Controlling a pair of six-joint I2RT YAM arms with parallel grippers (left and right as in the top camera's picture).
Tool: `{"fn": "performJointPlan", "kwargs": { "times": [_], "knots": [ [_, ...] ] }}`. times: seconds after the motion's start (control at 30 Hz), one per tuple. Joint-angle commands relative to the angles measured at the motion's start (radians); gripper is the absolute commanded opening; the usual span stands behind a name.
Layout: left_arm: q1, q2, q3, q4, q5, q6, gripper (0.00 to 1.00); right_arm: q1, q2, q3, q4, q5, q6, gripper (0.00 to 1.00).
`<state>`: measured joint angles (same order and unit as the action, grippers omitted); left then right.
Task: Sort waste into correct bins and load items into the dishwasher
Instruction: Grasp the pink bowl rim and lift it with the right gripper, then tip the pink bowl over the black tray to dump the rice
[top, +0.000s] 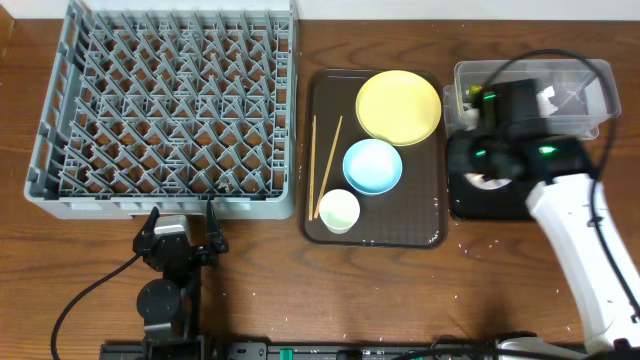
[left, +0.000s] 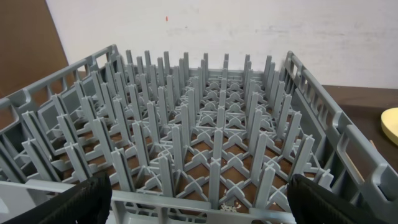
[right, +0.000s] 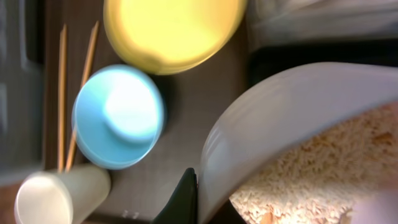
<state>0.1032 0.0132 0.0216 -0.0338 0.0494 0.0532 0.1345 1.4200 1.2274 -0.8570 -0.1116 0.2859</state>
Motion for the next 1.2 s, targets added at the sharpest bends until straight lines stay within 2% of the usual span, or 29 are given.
{"fn": "performJointPlan", "kwargs": {
  "times": [0.0,0.27,0.57,0.77,1.0,1.17],
  "knots": [
    [0.004,-0.003,-0.018,-0.035,-0.015,0.006,0.92,-0.135,0.006,-0.030,0.038,-0.197,-0.064,0.01],
    [0.004,-0.003,-0.018,-0.035,-0.015,0.006,0.92,-0.366,0.039,-0.123,0.151,-0.465,-0.101,0.01],
    [0.004,-0.003,-0.018,-0.035,-0.015,0.006,0.92,-0.516,0.119,-0.275,0.387,-0.868,-0.109,0.01],
    [0.004,-0.003,-0.018,-0.035,-0.015,0.006,0.92,-0.606,0.206,-0.292,0.478,-1.093,-0.097,0.01],
    [0.004,-0.003,-0.018,-0.035,-0.015,0.006,0.92,-0.700,0.354,-0.292,0.605,-1.289,0.126,0.01],
    [0.004,-0.003,-0.018,-0.035,-0.015,0.006,0.92,-0.733,0.407,-0.292,0.676,-1.318,0.277,0.01]
  ]
}}
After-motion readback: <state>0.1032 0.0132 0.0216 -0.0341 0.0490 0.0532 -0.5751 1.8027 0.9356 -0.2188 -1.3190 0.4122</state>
